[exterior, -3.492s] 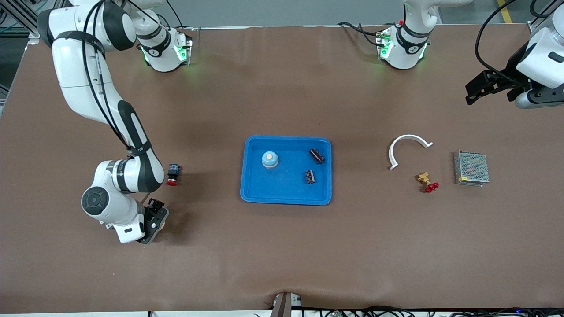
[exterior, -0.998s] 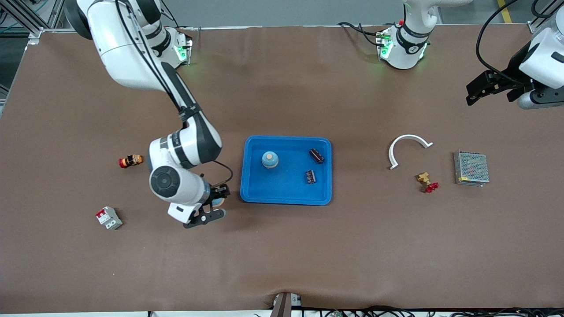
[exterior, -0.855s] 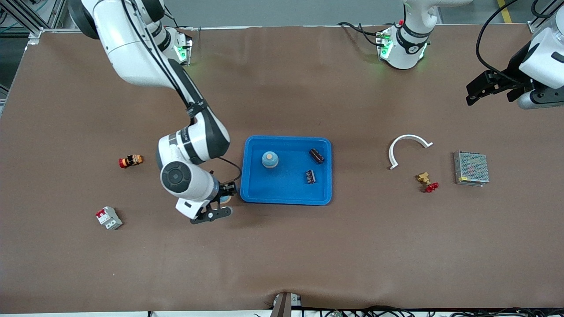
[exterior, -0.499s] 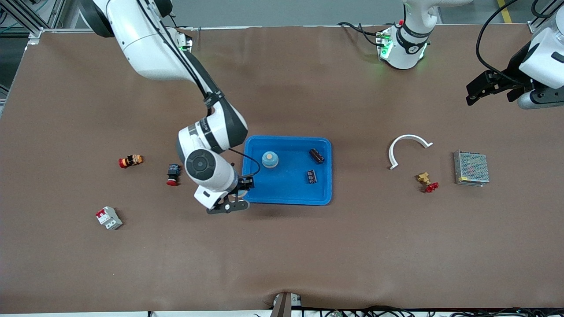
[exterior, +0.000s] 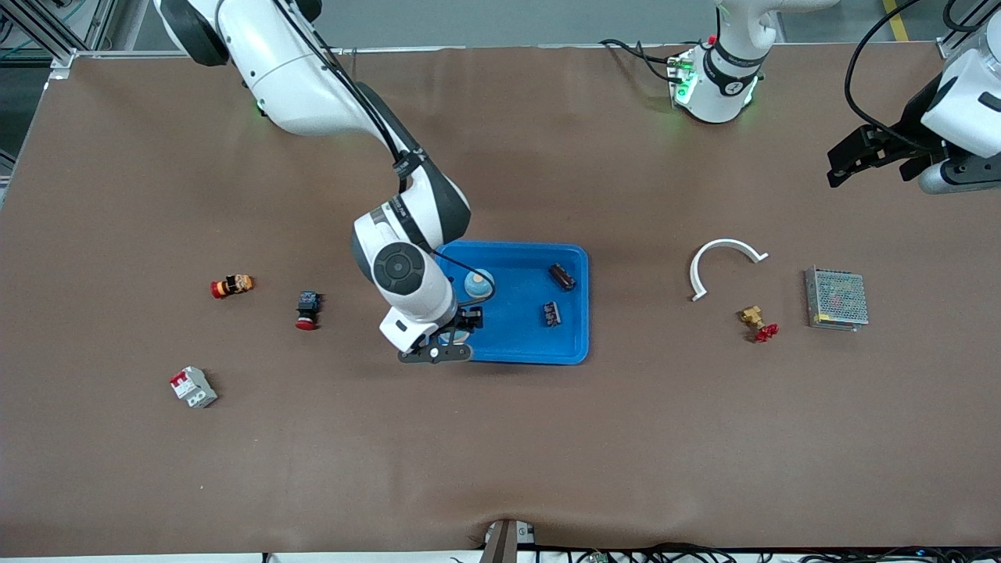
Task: Place electrolytic capacitor and blue bell in tray
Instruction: 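Carry the bell over the tray with the right gripper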
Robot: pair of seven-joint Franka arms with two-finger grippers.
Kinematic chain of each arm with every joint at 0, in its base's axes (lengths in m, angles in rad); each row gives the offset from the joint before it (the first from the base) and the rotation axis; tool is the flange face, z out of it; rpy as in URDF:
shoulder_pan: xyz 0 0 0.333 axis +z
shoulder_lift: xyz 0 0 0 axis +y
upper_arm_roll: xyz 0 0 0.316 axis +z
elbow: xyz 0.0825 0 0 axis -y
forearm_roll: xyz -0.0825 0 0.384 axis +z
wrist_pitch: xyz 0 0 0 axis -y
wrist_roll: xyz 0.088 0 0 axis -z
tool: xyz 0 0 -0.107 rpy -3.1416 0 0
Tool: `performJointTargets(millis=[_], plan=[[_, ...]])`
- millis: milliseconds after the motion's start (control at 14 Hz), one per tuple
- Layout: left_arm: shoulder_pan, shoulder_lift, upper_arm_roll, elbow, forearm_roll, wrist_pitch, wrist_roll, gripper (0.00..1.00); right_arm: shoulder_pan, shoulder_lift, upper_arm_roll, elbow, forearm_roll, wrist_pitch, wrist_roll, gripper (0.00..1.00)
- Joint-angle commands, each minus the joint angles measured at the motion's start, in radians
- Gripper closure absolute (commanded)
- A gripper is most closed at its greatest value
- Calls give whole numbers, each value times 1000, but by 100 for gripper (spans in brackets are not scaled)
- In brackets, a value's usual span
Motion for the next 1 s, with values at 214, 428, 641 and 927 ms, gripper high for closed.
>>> performJointTargets(millis=[214, 428, 641, 927], plan=[[0, -19, 5, -18, -17, 12, 5, 0, 42, 38, -11, -4, 6, 64, 61, 43], [0, -17, 5, -18, -17, 12, 5, 0, 60, 59, -11, -11, 2, 106, 89, 43], [0, -17, 5, -20, -14, 12, 5, 0, 63, 70, -11, -22, 2, 132, 91, 43], [-1, -16, 5, -18, -14, 12, 6, 0, 65, 75, -11, -25, -2, 146, 91, 43]])
